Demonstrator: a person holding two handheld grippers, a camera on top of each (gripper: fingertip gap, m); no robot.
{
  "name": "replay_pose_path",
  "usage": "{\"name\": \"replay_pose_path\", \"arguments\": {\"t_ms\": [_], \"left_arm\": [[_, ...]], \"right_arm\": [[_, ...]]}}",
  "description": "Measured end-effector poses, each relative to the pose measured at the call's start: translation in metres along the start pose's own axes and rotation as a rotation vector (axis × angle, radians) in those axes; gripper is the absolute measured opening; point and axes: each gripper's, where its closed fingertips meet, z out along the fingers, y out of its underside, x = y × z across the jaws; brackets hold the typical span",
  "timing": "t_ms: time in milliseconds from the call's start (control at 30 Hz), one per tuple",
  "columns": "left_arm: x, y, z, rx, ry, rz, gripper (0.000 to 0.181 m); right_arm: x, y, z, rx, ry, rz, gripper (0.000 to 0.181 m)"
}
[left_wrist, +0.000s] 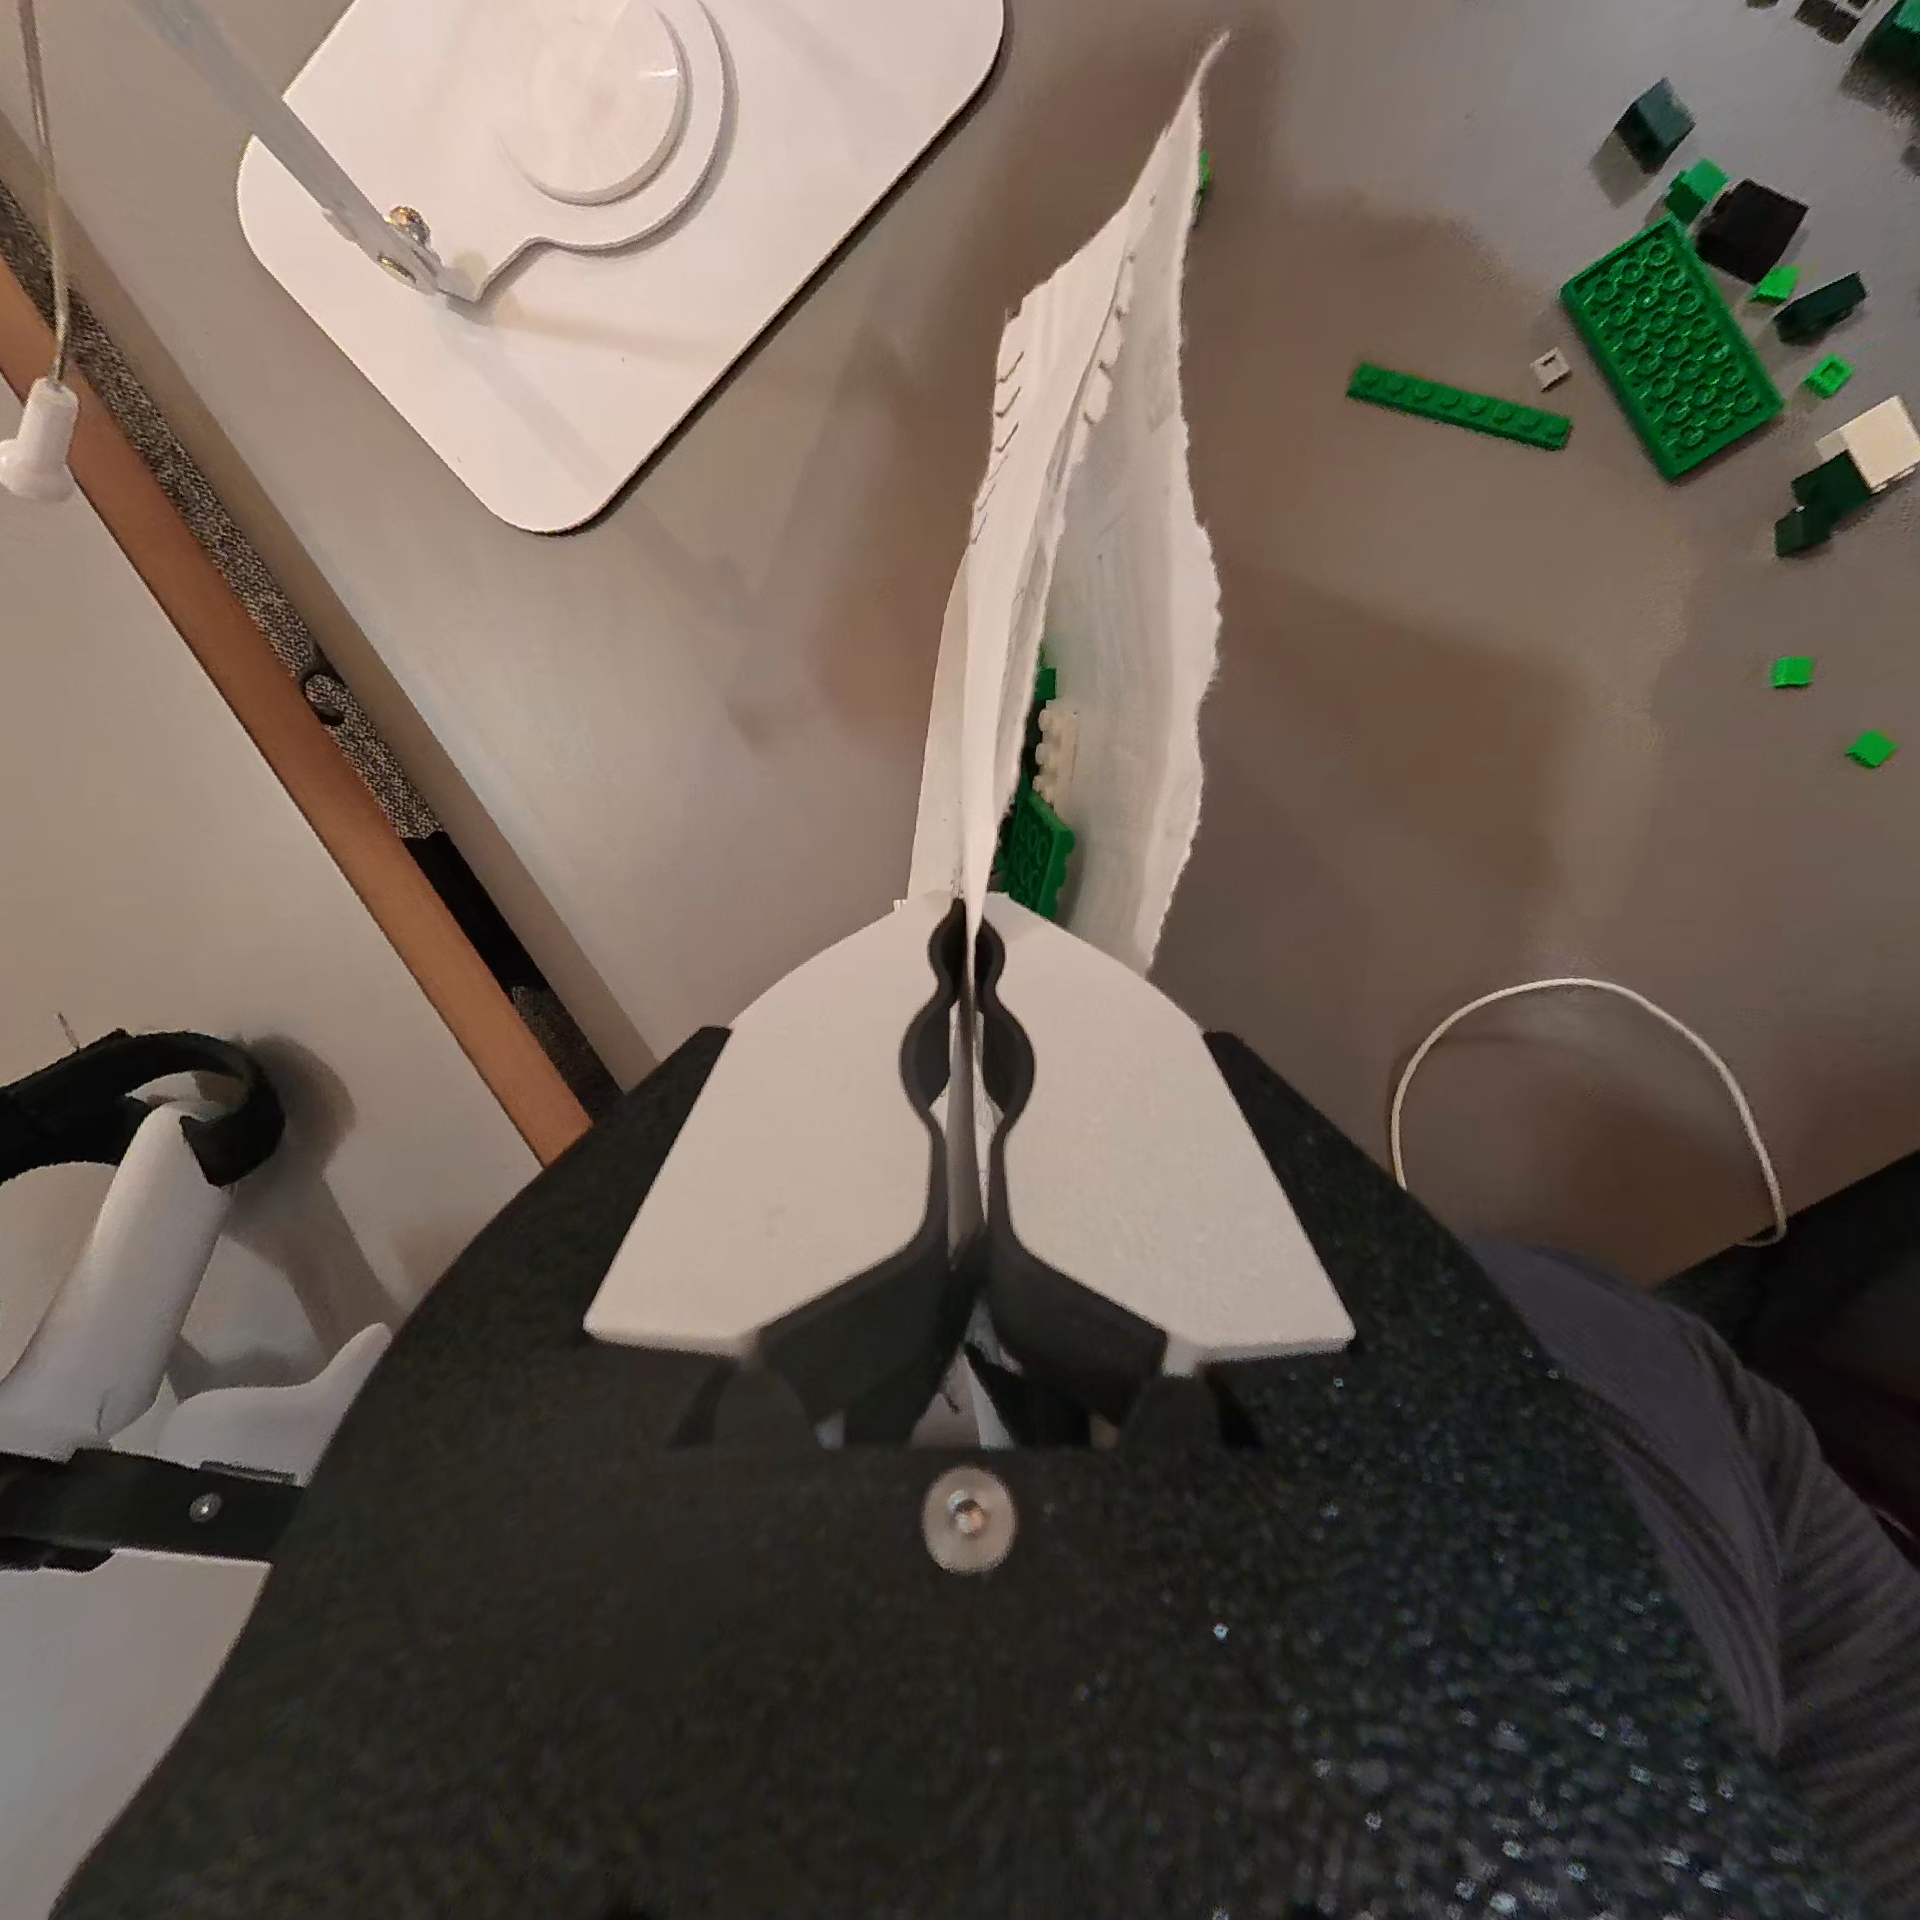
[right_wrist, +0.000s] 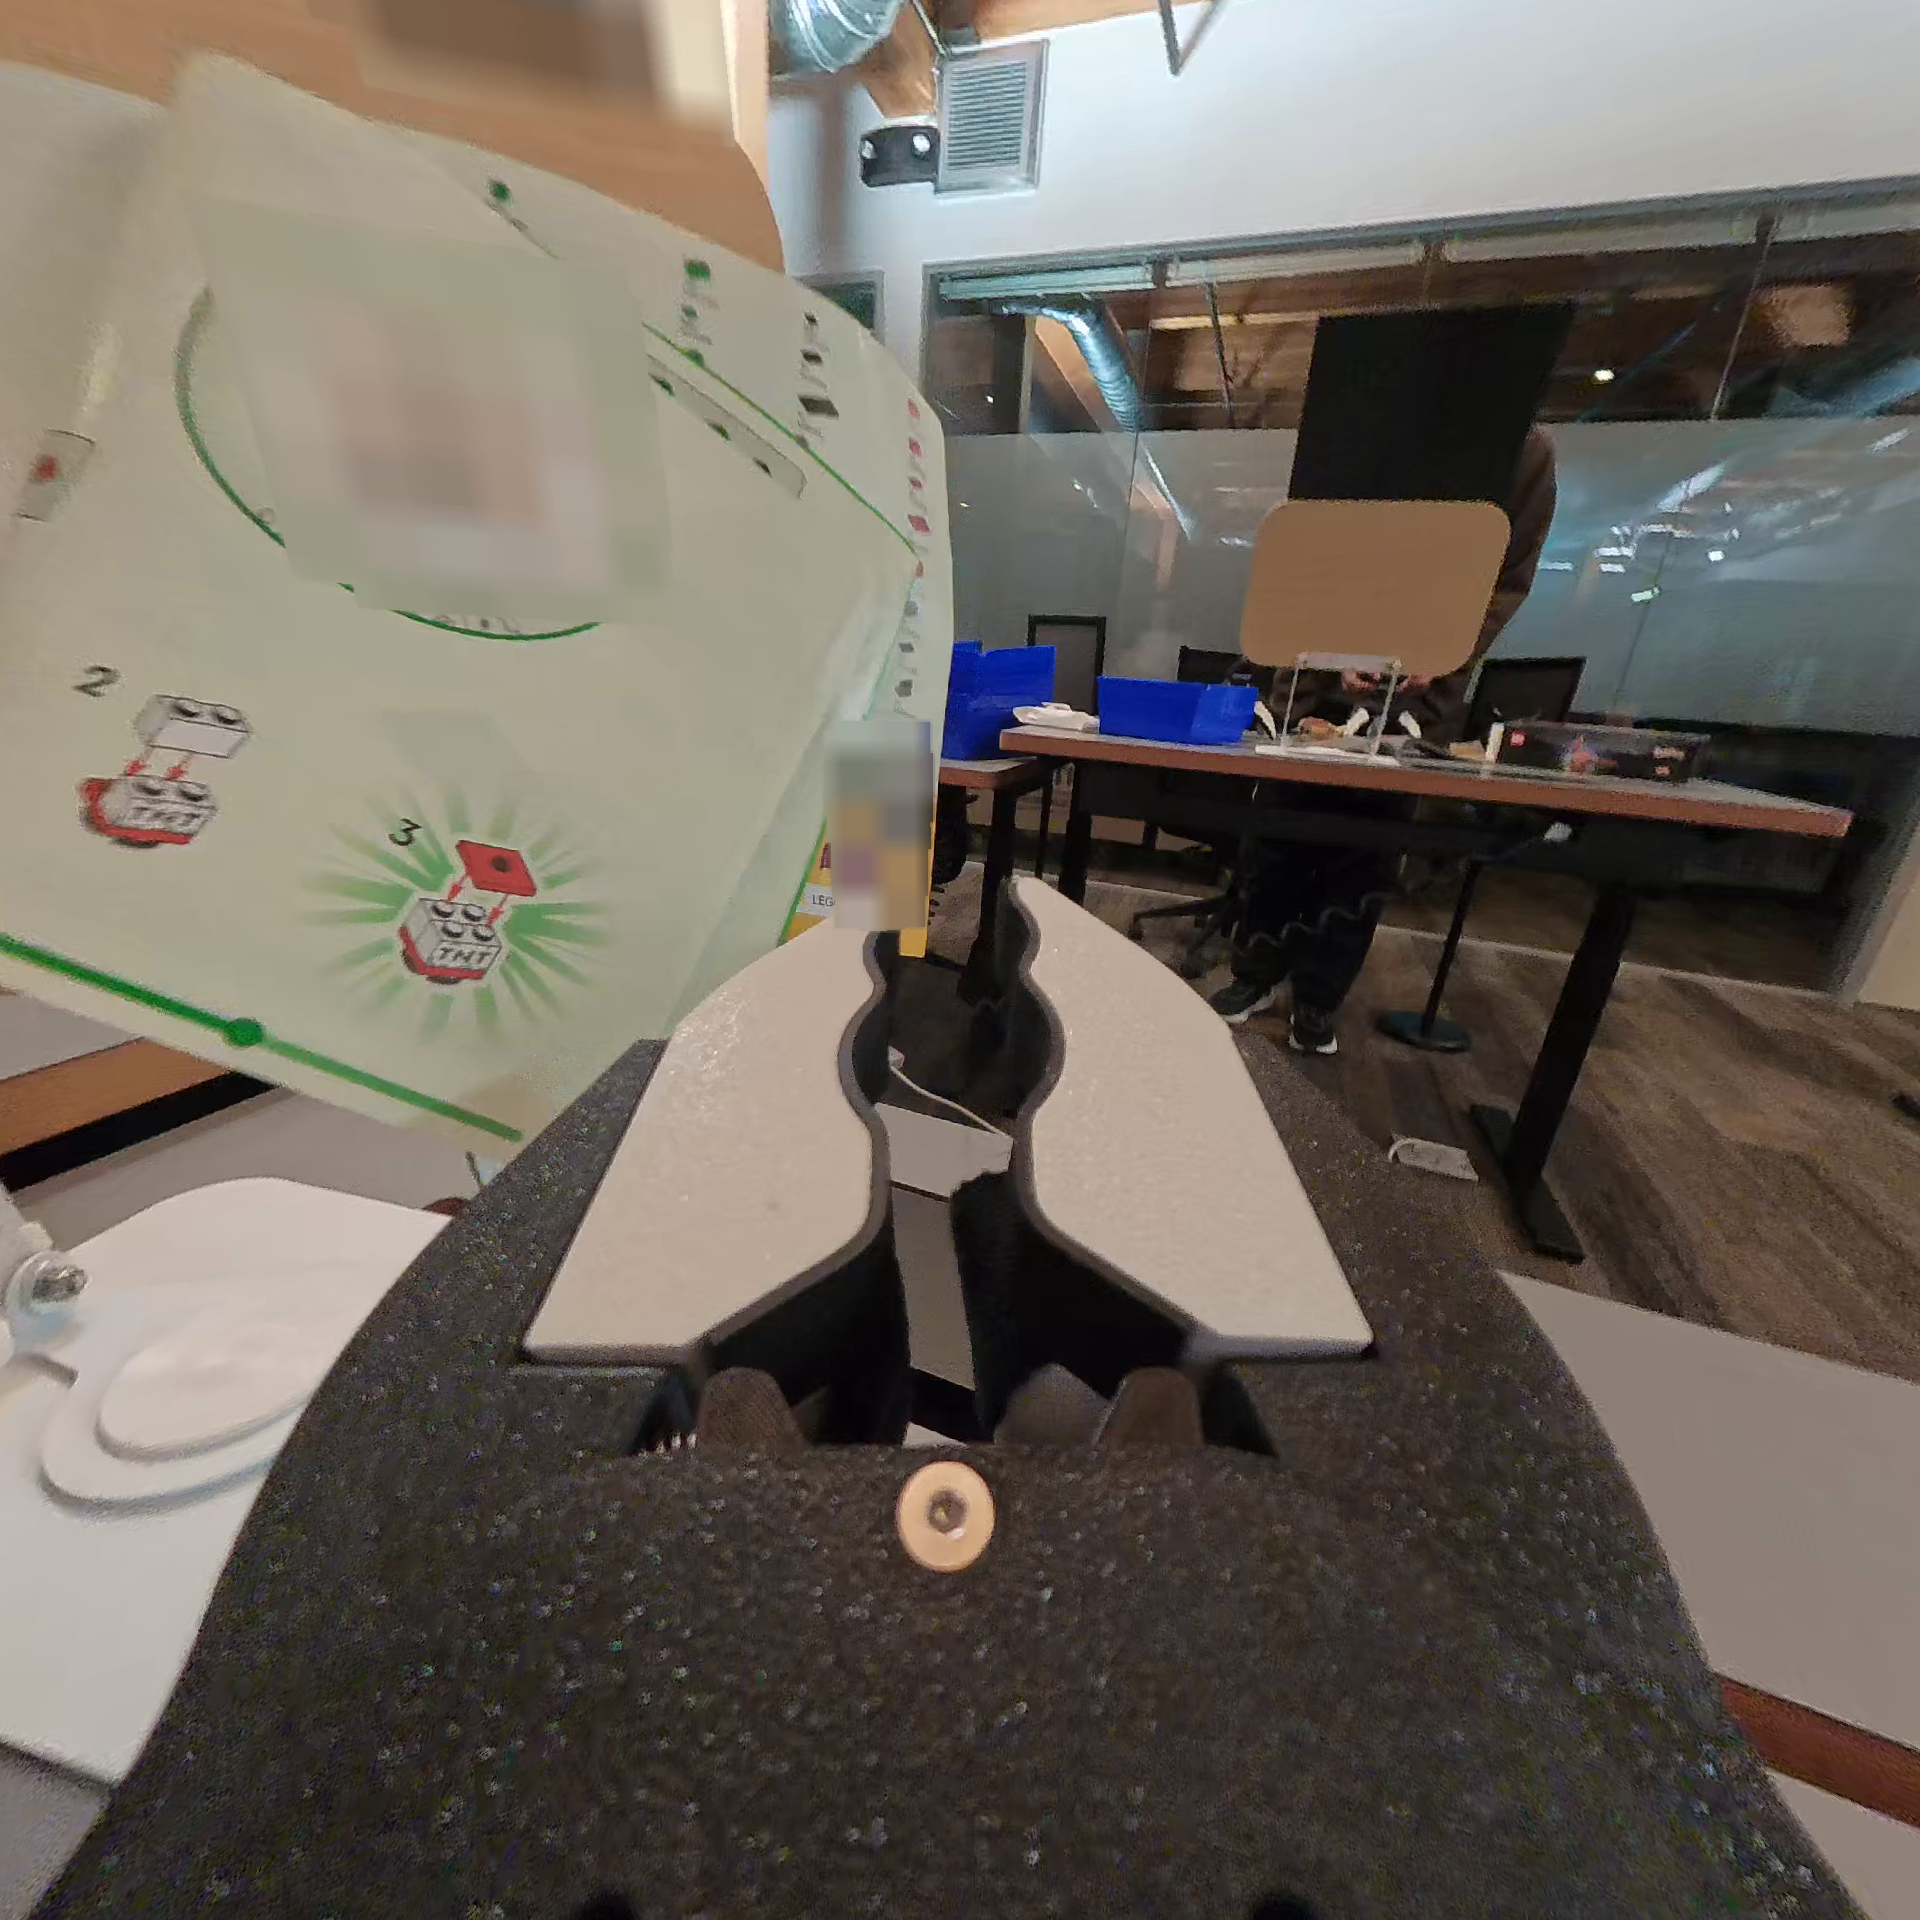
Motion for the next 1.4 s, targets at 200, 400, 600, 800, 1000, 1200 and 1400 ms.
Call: {"name": "replay_pose_path", "arguments": {"t_ms": [200,400,600,800,1000,1200,1400], "left_arm": [[0.001,-0.002,0.002,-0.003,0.005,0.015,0.0],[0.011,-0.012,0.003,0.003,-0.003,0.123,0.0],[0.031,-0.023,0.001,-0.003,-0.023,0.266,0.0],[0.052,-0.024,-0.01,-0.007,-0.103,0.386,0.0],[0.079,-0.002,-0.007,-0.058,-0.112,0.489,0.0],[0.092,0.024,-0.02,-0.054,-0.188,0.434,0.0],[0.087,0.07,-0.063,-0.14,-0.368,0.258,0.0]], "right_arm": [[-0.012,-0.047,-0.079,0.045,-0.207,-0.116,0.018],[-0.051,-0.052,-0.19,-0.137,-0.561,-0.161,0.032],[-0.083,-0.033,-0.264,-0.281,-0.794,-0.153,0.046],[-0.111,-0.012,-0.292,-0.343,-0.874,-0.135,0.068],[-0.142,-0.012,-0.303,-0.302,-0.944,-0.147,0.08],[-0.16,-0.017,-0.307,-0.281,-0.989,-0.191,0.074],[-0.199,0.027,-0.288,-0.471,-1.145,-0.374,0.069]]}}
